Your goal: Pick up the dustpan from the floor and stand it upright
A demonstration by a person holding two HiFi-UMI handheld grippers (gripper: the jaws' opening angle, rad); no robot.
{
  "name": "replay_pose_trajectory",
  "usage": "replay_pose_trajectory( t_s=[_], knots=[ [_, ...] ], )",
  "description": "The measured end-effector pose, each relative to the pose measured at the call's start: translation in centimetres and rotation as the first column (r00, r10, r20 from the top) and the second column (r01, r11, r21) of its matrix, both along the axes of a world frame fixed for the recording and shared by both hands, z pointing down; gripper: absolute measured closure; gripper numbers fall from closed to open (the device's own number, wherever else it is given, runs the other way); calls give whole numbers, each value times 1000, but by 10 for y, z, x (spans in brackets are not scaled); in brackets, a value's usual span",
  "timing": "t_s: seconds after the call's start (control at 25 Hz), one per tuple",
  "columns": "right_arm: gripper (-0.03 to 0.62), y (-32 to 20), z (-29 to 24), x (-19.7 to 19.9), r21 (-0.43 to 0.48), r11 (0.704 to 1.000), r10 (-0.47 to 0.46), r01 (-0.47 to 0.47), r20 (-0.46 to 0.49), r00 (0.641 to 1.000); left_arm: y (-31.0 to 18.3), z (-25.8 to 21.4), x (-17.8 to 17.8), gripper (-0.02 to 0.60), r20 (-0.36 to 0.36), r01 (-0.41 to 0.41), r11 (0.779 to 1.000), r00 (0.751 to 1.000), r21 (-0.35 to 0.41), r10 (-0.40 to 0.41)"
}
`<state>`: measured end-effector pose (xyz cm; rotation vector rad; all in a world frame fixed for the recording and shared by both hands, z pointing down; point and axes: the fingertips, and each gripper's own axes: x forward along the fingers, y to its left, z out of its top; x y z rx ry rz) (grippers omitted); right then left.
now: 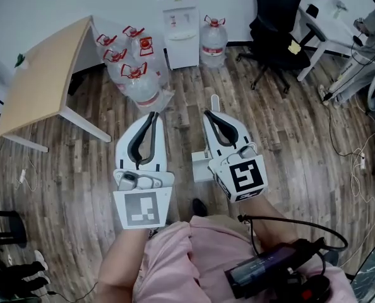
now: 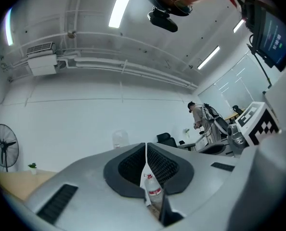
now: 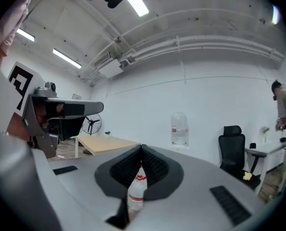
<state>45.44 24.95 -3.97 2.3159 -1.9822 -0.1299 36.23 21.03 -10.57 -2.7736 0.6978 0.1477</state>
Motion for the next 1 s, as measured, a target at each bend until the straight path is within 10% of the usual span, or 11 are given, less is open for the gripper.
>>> replay_pose_trajectory(
  t_s=[1.0],
  knots=[
    [592,0,-3,-33,16,999,-38,39,-51,998,-2,8,-22,561,-66,-4,996,998,-88,-2]
  ],
)
